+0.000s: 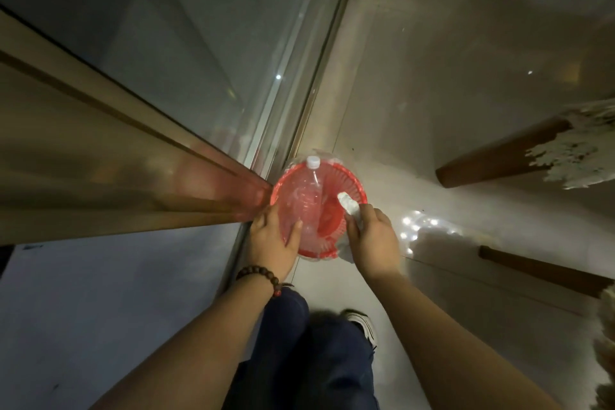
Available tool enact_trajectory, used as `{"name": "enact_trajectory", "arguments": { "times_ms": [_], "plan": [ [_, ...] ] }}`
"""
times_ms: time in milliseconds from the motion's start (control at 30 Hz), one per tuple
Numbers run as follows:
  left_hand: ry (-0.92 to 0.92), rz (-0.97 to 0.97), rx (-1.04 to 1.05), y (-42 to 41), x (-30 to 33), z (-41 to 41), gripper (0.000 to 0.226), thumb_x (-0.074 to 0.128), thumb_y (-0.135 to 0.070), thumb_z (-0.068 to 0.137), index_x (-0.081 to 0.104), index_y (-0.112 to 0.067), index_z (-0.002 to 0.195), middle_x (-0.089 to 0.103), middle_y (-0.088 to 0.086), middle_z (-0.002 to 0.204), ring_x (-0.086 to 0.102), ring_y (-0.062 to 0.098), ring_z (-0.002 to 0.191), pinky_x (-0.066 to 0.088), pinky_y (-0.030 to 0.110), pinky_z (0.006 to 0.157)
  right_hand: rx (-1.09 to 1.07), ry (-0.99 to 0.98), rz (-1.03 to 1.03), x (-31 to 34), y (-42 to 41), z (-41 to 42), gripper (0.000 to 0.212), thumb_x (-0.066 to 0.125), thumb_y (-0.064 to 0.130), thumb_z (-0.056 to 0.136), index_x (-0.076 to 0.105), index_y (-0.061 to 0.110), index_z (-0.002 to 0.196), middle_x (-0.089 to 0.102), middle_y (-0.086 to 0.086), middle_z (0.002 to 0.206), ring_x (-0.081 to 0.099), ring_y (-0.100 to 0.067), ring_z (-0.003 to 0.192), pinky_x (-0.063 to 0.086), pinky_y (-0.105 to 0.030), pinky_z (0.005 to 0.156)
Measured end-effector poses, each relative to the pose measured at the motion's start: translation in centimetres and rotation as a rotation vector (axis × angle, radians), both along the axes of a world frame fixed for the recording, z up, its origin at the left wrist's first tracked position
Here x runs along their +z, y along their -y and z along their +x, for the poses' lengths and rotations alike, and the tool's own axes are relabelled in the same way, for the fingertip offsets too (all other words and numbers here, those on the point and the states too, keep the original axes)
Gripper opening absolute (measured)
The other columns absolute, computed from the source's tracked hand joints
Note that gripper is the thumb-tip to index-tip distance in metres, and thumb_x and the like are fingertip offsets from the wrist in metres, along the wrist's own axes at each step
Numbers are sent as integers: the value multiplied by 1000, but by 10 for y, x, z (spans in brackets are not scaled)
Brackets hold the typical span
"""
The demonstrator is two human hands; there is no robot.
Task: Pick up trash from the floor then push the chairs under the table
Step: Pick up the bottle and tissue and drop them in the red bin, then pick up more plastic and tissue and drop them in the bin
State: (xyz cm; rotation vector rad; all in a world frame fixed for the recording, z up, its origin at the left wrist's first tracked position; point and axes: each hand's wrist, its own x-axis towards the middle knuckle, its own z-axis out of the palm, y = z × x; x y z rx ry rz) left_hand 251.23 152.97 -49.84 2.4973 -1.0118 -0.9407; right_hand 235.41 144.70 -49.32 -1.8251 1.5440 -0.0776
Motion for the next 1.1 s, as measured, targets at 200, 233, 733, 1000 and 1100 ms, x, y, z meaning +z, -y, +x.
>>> {"name": "enact_trajectory", "arguments": {
  "times_ms": [200,233,733,1000,1100],
  "plan": [
    [56,-21,-78,-13,-9,7,73,28,-69,82,36,-24,138,43,4,142,41,22,130,45,47,100,41,-63,130,-36,4,26,63,50,49,91,30,17,142,49,-12,137,47,-30,121,45,-44,98],
    [73,-10,-85,-14,-7,8,73,29,-69,82,36,-23,139,41,5,144,36,23,134,42,48,103,49,-86,143,-36,4,25,66,50,49,91,27,17,144,45,-11,142,43,-30,126,42,-43,102],
    [160,-70,-342,16,232,-42,74,50,-53,87,25,-18,147,26,3,154,15,19,143,16,37,116,-10,-130,-44,218,-4,-70,69,39,46,95,16,8,148,16,-11,157,9,-23,145,7,-33,117],
    [196,-184,-564,27,372,-95,71,45,-56,88,28,-18,146,29,3,153,14,20,144,11,41,118,-173,-197,-166,373,-39,-143,67,42,43,96,19,8,147,16,-12,157,10,-24,145,8,-35,117],
    [175,-188,-669,29,393,-113,70,43,-54,90,23,-19,148,23,2,156,12,19,144,10,40,118,-282,-222,-179,395,-59,-158,66,42,41,96,18,8,147,15,-12,157,9,-24,145,6,-33,116]
  ]
}}
